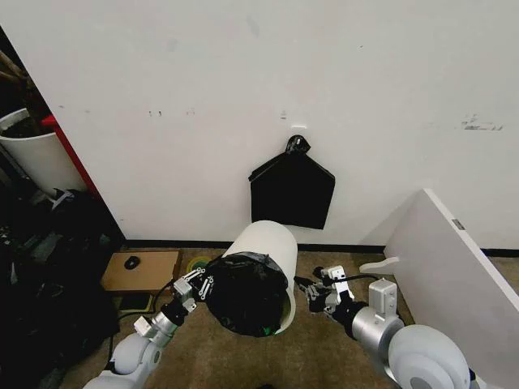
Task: Place the garbage bag over the trash bin.
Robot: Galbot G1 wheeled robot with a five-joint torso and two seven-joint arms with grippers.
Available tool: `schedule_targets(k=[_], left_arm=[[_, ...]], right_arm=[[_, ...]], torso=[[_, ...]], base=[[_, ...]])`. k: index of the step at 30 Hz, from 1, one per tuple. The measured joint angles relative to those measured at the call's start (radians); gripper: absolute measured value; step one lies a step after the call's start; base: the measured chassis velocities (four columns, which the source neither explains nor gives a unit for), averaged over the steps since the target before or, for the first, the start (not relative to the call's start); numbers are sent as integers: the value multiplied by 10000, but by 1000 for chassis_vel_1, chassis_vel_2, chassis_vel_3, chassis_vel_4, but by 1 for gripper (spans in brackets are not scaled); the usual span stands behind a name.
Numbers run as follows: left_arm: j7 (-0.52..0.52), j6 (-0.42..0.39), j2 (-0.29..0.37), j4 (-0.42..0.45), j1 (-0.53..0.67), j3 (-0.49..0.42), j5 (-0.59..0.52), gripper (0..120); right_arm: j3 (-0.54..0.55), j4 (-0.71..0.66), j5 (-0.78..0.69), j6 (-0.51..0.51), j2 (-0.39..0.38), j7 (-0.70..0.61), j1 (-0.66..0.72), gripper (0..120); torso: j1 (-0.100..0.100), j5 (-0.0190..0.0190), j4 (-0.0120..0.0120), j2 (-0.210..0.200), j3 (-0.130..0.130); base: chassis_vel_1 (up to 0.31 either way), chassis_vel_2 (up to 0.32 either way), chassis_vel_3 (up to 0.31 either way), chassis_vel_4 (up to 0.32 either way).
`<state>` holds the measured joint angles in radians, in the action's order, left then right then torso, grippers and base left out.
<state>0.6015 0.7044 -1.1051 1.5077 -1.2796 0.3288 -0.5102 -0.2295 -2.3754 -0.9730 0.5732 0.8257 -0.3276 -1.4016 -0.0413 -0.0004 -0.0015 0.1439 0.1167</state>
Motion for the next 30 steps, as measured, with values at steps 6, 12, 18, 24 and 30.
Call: schedule_targets(k=[6, 12, 18, 24, 30], left_arm=[[42, 72, 24, -7, -5, 24, 79, 0], [72, 97, -1, 13, -24, 22, 109, 0], [84, 115, -47, 23, -36, -5, 154, 0], [97, 149, -104, 33, -68, -22, 223, 0], [92, 173, -127, 215, -163, -8, 271, 0]], right_arm=[[-65, -226, -1398, -183, 99, -356, 135, 7], [-117, -396, -2706, 32, 236, -992, 296, 25], [-125, -290, -3053, 241, 327, -1291, 398, 48], [-139, -233, -3214, 288, 348, -1306, 502, 66], [-117, -247, -3419, 407, 405, -1312, 547, 55]], torso=[[0, 0, 1, 0, 0], [0, -1, 1, 0, 0], [0, 0, 1, 0, 0], [0, 0, 1, 0, 0], [0, 0, 1, 0, 0]], base=[[0, 0, 0, 0], [0, 0, 0, 0], [0, 0, 0, 0], [0, 0, 0, 0], [0, 0, 0, 0]])
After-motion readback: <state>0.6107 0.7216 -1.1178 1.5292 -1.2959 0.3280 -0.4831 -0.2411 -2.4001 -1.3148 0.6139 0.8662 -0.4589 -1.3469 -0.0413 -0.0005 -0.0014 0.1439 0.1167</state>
